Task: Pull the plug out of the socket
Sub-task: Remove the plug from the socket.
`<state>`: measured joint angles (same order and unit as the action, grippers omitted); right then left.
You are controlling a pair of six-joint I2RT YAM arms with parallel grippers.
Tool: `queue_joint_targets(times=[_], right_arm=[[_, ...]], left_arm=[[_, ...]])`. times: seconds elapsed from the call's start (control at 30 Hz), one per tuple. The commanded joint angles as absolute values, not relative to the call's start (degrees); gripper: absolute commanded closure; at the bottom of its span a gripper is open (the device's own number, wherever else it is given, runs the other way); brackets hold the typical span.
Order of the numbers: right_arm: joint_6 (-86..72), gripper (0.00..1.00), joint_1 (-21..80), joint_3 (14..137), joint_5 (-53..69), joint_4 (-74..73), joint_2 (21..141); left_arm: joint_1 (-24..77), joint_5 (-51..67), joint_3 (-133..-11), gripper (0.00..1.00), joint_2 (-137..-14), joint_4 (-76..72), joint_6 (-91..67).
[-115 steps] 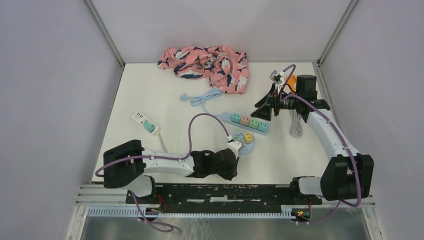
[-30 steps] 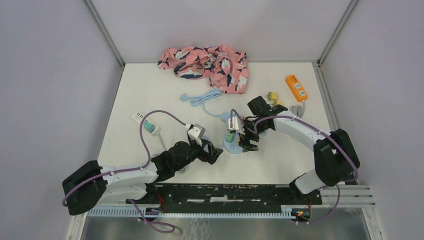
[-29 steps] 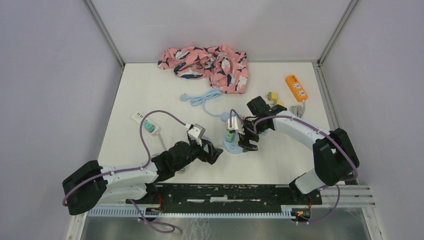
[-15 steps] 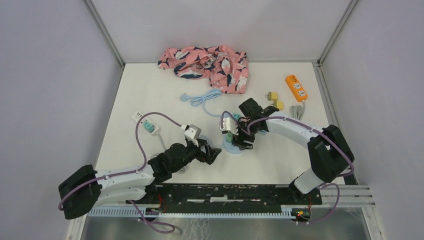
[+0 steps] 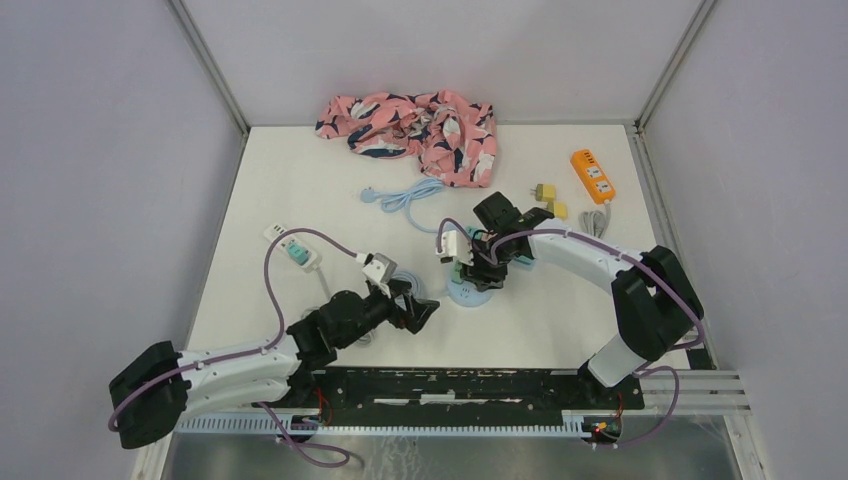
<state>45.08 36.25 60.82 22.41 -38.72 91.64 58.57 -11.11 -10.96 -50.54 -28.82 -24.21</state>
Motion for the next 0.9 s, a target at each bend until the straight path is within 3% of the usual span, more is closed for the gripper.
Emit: queue_joint_targets(times=[0.0, 0.23, 0.5, 0.87], right_arm=[[51.7, 0.74, 36.4, 62.7, 27.6, -41.7, 90.2], [78.6, 0.80, 36.4, 61.9, 37.7, -54.7, 90.1], [80.4, 0.82, 38.5, 62.2, 39.4, -56.0, 91.3], [80.8, 0.81, 39.9, 62.6, 40.1, -56.3, 91.8]], left_arm=[[58.3, -6.5, -9.6, 0.04, -46.7, -30.1, -19.3], [58.3, 3.0, -5.1, 0.04, -42.9, -35.8, -10.8], [58.6, 9.2, -2.6, 0.03, -47.0, -45.8, -4.0], [59.0, 9.1, -7.9, 0.03, -64.3, -53.4, 4.1]])
